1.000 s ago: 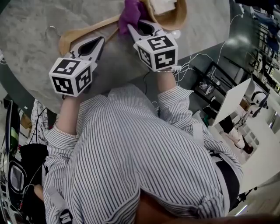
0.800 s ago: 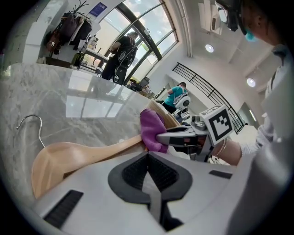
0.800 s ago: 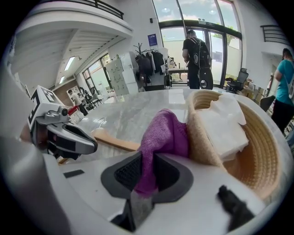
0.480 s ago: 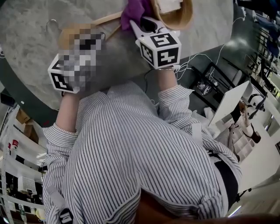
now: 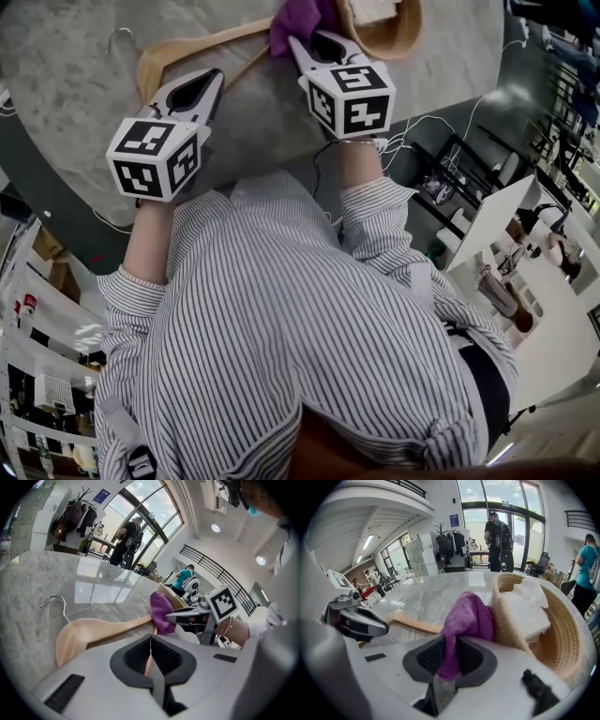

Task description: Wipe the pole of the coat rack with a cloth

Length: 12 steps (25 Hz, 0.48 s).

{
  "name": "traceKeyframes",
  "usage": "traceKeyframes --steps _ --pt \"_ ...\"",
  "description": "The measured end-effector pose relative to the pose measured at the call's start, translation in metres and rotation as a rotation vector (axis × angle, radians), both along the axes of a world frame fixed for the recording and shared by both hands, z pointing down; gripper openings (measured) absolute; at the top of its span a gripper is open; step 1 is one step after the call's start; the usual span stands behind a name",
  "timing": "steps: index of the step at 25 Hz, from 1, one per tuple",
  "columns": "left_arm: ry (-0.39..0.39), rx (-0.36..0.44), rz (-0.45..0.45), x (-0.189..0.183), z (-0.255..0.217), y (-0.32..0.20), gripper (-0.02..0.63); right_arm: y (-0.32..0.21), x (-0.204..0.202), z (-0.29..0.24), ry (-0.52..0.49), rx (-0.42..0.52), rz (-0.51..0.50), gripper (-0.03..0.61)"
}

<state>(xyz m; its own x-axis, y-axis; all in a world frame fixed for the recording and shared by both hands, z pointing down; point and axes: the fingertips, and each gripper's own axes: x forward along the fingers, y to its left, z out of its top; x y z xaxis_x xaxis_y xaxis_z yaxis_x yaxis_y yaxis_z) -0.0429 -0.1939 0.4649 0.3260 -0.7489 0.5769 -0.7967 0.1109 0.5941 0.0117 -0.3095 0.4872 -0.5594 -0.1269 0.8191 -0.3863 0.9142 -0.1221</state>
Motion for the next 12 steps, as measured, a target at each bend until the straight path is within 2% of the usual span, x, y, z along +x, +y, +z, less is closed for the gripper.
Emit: traceKeyframes --steps 12 --pt "-0.026 -0.034 -0.081 -0.031 0.007 0.037 0.012 0.018 -0.008 -0.004 0.028 0.013 -0.005 0.066"
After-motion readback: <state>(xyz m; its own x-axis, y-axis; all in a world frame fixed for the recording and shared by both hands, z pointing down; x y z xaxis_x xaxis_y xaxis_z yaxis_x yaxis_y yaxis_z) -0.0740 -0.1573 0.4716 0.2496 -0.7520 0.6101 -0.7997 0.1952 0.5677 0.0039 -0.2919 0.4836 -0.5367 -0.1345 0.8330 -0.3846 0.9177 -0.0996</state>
